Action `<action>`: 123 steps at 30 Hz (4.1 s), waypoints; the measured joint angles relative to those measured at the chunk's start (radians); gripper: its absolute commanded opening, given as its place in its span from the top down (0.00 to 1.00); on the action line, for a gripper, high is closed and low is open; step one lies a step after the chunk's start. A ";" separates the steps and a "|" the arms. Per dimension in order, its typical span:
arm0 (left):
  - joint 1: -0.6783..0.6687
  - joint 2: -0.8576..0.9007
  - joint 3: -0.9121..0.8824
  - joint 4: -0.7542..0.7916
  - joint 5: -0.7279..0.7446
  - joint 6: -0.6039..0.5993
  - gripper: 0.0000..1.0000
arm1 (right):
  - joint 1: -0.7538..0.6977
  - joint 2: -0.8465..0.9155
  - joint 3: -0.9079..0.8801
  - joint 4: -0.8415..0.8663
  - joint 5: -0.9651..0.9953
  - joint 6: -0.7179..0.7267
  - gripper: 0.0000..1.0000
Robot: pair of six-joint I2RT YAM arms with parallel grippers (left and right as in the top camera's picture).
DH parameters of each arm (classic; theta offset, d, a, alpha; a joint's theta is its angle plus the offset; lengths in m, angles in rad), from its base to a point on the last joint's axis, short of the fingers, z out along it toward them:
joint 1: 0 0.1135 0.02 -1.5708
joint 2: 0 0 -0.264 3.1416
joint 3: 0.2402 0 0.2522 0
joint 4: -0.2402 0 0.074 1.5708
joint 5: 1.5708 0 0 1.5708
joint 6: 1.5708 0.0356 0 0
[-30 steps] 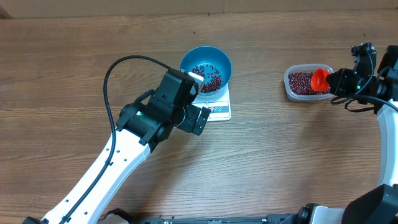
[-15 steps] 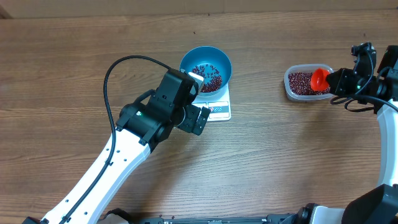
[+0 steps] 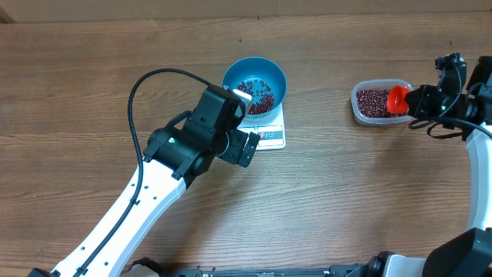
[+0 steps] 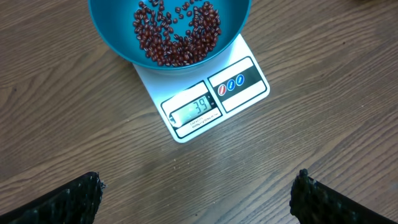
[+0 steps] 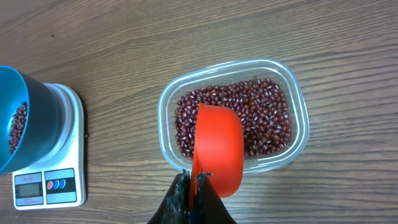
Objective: Scoop item into bowl and weigh 150g on scale
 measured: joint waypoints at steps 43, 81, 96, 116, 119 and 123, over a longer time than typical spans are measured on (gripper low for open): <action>0.000 0.000 0.000 0.000 0.000 0.000 0.00 | 0.026 0.156 0.000 0.085 0.082 0.000 0.96; 0.000 0.000 0.000 0.000 0.000 0.000 0.00 | 0.106 0.218 -0.010 0.155 0.299 -0.026 0.96; 0.000 0.000 0.000 0.000 0.000 0.000 0.00 | 0.105 0.267 -0.010 0.148 0.157 -0.027 0.96; 0.000 0.000 0.000 0.000 0.000 0.000 0.00 | 0.105 0.273 -0.011 0.179 0.039 0.063 0.96; 0.000 0.000 0.000 0.000 0.000 0.000 0.00 | 0.105 0.273 -0.011 0.181 0.032 0.083 0.96; 0.000 0.000 0.000 0.000 0.000 0.000 0.00 | 0.105 0.275 -0.011 0.180 0.030 0.095 0.96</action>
